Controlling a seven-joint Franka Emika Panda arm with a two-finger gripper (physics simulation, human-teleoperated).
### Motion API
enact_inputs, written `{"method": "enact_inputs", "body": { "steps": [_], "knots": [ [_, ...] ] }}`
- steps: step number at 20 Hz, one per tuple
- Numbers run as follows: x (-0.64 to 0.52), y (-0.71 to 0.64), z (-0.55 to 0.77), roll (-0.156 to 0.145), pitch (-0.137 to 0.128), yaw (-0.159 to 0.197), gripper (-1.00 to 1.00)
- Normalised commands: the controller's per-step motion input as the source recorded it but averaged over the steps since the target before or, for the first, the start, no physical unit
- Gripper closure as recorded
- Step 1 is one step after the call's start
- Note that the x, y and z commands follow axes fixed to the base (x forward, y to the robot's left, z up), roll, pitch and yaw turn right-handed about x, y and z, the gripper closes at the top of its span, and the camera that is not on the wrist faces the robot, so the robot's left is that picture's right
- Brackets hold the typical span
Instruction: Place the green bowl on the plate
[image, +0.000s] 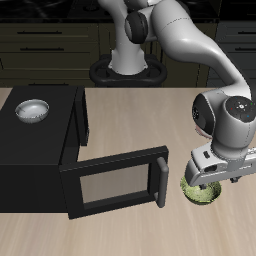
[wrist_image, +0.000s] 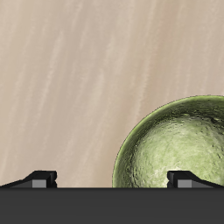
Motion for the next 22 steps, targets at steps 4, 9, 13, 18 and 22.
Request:
{"method": "enact_inputs", "body": {
  "steps": [4, 9, 13, 18, 22],
  "knots": [
    [-0.1, 0.2, -0.39, 0.074, 0.065, 0.011, -1.0],
    [-0.1, -0.01, -0.27, 0.029, 0.063, -0.008, 1.0],
    [-0.07, -0.02, -0.05, 0.012, 0.024, -0.012, 1.0],
    [-0.14, -0.02, 0.16, 0.016, -0.017, -0.013, 1.0],
    [-0.18, -0.03, 0.22, 0.001, -0.047, 0.04, 1.0]
  ]
}}
